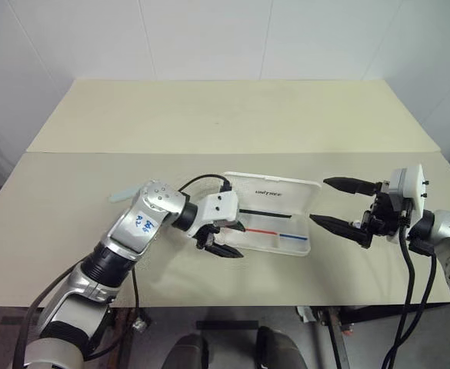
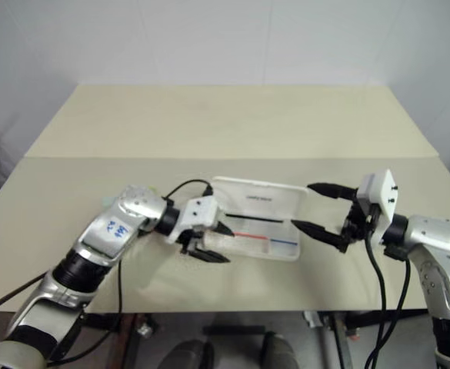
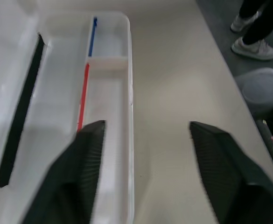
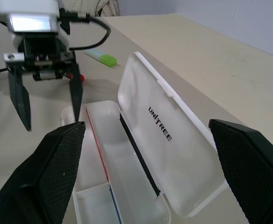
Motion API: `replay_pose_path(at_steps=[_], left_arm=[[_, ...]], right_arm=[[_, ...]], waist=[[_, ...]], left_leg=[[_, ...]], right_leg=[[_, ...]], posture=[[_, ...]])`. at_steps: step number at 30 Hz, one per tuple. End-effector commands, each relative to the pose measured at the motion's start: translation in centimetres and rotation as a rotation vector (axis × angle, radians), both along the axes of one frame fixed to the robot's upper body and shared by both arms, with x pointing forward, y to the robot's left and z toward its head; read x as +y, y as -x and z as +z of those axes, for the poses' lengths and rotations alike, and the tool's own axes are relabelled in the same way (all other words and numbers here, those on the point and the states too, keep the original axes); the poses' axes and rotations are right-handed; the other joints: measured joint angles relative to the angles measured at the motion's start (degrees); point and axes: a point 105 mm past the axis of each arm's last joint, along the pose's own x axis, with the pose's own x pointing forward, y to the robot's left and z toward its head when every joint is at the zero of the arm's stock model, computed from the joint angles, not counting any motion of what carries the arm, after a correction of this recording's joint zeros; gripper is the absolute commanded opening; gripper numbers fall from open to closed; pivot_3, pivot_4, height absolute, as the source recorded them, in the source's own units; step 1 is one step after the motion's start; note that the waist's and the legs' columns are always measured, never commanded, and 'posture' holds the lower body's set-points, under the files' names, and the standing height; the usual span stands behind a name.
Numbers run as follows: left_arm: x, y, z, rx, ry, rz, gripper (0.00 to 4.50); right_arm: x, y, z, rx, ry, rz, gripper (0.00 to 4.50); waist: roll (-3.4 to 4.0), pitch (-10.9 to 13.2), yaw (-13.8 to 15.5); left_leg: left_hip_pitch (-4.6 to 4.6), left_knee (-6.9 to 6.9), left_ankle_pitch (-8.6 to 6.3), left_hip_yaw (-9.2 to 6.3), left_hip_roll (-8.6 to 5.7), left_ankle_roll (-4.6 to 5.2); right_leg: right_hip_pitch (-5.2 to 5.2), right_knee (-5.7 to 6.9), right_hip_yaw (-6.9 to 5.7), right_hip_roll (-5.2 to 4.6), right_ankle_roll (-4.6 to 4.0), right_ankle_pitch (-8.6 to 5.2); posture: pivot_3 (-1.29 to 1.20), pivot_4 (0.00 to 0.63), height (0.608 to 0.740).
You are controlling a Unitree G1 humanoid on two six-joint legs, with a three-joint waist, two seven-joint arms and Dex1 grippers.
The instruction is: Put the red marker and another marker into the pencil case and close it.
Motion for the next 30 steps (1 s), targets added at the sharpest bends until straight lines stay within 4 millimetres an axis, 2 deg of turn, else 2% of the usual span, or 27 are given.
replay_pose_path(at_steps=[1,2,8,13,14,17,19,23,30], left_arm=[[1.9,-0.2,2.3,-0.03,0.1,0.061,4.29],[2.6,-0.2,2.8,-0.037,0.126,0.079,4.48],[7.8,0.7,4.5,0.022,0.178,0.252,4.48],[14.0,1.0,3.8,0.042,0.024,0.507,4.48],[15.9,0.8,3.3,0.035,-0.046,0.577,4.48],[19.6,0.6,2.2,0.011,-0.217,0.698,4.48],[20.6,0.5,1.4,0.016,-0.278,0.72,4.48],[20.8,0.4,-0.2,0.03,-0.399,0.663,4.48],[17.5,-1.6,-1.8,0.031,-0.358,0.584,4.48]], right_arm=[[0.4,0.1,1.1,-0.036,-0.009,0.043,4.5],[0.4,0.1,1.2,-0.042,-0.009,0.05,4.5],[1.5,0.5,2.5,-0.09,0.011,0.15,4.5],[4.2,1.2,3.7,-0.143,0.035,0.297,4.5],[4.9,1.4,4.0,-0.155,0.04,0.334,4.5],[6.0,1.6,4.4,-0.172,0.046,0.401,4.5],[6.6,1.8,4.6,-0.175,0.044,0.439,4.5],[7.3,2.1,4.5,-0.169,0.052,0.478,4.5],[7.2,2.2,4.1,-0.163,0.048,0.452,4.5]], waist=[[0.0,0.0,-0.03],[0.0,0.0,-0.08],[0.02,0.01,-0.16],[0.02,0.01,-0.4],[0.02,0.01,-0.41],[0.05,0.03,-0.61],[0.05,0.03,-0.25],[0.07,0.04,0.3],[0.04,0.03,0.14]], left_leg=[[0.02,0.0,0.0,0.0,0.0,0.0],[0.02,0.0,0.0,0.01,0.01,0.0],[0.03,-0.01,0.01,0.01,0.05,-0.07],[0.05,-0.03,0.01,0.03,0.08,-0.19],[0.05,-0.03,-0.01,0.03,0.09,-0.19],[0.06,-0.08,-0.06,0.04,0.12,-0.17],[0.04,-0.11,-0.11,0.03,0.13,-0.1],[-0.02,-0.11,-0.15,0.03,0.12,-0.14],[-0.33,-0.09,-0.13,0.38,0.01,-0.24]], right_leg=[[0.0,0.01,0.01,0.0,0.0,0.0],[0.0,0.0,0.01,0.0,0.0,0.0],[-0.01,-0.01,0.02,0.02,-0.01,0.0],[-0.01,-0.03,0.02,0.04,-0.02,-0.01],[-0.01,-0.02,0.01,0.05,-0.03,-0.02],[-0.07,-0.01,0.02,0.06,-0.07,-0.04],[-0.12,0.01,0.0,0.07,-0.11,-0.06],[-0.12,-0.05,-0.01,0.06,-0.12,-0.07],[-0.6,0.12,0.05,0.06,-0.11,-0.06]], posture=[[0.0,0.15,0.74],[0.0,0.15,0.74],[0.0,0.15,0.74],[0.0,0.15,0.74],[0.0,0.15,0.74],[0.0,0.15,0.74],[0.0,0.15,0.74],[0.0,0.15,0.74],[0.0,0.15,0.74]])
